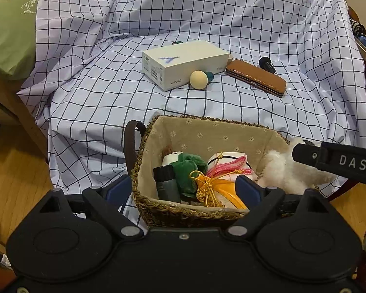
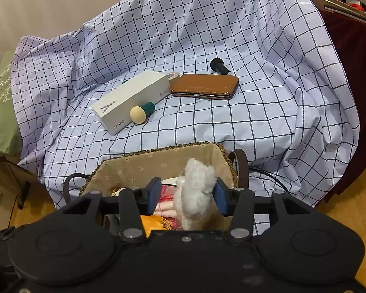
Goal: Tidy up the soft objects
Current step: 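Lower the white plush bear into the basket and open the right tool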
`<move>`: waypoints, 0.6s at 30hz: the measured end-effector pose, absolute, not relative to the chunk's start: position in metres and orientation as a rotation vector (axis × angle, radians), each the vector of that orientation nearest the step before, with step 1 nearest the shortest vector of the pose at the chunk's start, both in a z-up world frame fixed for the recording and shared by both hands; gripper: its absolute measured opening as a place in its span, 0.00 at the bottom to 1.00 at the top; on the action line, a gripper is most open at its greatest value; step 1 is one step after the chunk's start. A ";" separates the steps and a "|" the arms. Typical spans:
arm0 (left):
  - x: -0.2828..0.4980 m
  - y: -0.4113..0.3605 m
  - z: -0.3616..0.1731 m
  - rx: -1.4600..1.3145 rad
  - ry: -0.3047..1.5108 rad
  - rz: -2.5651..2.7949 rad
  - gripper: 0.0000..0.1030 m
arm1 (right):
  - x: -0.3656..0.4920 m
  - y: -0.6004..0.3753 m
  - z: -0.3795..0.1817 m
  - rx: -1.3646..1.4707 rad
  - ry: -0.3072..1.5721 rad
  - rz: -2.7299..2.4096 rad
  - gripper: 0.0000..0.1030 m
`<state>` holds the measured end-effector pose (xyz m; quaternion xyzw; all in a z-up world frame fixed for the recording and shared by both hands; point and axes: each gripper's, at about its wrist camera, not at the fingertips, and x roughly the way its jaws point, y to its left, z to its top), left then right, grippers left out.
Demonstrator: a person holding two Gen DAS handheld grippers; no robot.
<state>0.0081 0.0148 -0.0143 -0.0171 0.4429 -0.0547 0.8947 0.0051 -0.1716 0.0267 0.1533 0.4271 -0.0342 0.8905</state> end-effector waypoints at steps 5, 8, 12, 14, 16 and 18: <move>0.008 0.015 -0.014 -0.032 0.918 -0.109 0.86 | 0.005 -0.173 0.026 0.312 0.896 -0.089 0.53; 0.008 0.015 -0.014 -0.031 0.917 -0.108 0.86 | 0.006 -0.174 0.026 0.300 0.900 -0.111 0.55; 0.008 0.014 -0.014 -0.022 0.915 -0.107 0.87 | 0.006 -0.174 0.026 0.278 0.904 -0.147 0.69; 0.008 0.014 -0.014 -0.020 0.917 -0.108 0.87 | 0.005 -0.173 0.026 0.260 0.902 -0.164 0.70; 0.008 0.013 -0.014 -0.019 0.917 -0.108 0.87 | 0.005 -0.173 0.026 0.247 0.901 -0.172 0.72; 0.008 0.013 -0.015 -0.018 0.919 -0.108 0.87 | 0.004 -0.173 0.026 0.242 0.902 -0.173 0.74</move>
